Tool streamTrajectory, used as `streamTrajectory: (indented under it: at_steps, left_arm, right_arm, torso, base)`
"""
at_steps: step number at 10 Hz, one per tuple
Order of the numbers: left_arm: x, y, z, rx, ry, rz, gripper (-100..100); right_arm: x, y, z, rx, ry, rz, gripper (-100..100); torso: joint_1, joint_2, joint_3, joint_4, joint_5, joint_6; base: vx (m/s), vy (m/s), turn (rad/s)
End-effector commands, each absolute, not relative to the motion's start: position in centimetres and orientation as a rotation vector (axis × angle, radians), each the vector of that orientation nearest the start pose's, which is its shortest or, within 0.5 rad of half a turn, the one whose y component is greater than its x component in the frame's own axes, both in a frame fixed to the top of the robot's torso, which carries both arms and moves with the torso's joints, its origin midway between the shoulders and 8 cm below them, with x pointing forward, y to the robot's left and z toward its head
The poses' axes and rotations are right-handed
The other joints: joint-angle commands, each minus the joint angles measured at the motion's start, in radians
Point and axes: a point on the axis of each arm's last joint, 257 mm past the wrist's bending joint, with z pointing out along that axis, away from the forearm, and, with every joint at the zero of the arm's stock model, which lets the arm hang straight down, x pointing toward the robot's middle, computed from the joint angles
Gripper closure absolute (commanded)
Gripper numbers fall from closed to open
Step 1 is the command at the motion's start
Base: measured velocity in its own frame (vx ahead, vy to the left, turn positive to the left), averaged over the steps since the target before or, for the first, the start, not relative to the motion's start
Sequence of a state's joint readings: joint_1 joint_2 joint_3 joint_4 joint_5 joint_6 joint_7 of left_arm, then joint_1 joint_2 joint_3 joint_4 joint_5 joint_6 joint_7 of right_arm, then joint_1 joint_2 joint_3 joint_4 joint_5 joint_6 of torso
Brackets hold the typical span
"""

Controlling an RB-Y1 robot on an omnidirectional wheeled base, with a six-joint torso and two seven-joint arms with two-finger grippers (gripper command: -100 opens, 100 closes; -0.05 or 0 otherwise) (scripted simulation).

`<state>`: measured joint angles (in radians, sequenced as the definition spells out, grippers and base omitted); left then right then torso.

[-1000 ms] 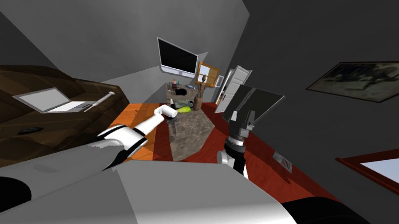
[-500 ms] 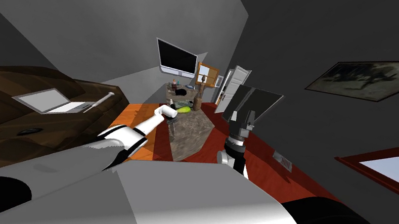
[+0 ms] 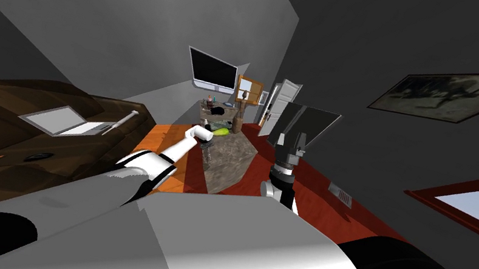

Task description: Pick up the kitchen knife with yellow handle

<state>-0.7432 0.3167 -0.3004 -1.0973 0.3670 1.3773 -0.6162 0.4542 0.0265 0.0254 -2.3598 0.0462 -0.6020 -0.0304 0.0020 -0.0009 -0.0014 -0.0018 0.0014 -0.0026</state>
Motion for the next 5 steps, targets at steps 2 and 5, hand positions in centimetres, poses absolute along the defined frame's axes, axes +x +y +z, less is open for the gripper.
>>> streamTrajectory:
  at_steps: [2, 5]
  left_arm:
    - [54.33, 19.46, -32.2, -0.809, 2.667, -0.11, 100]
    - [54.27, 19.37, -31.96, -0.804, 2.668, -0.11, 0]
  right_arm:
    - [30.9, -25.63, 8.94, 0.479, 0.454, 1.386, 0]
    - [30.9, -25.63, 8.94, 0.479, 0.454, 1.386, 0]
  torso:
    - [0.0, 0.0, 0.0, 0.0, 0.0, 0.0]
    - [0.002, 0.0, 0.0, 0.0, 0.001, 0.0]
  base:
    - [0.004, -0.011, 0.025]
    - [0.001, -0.001, 0.009]
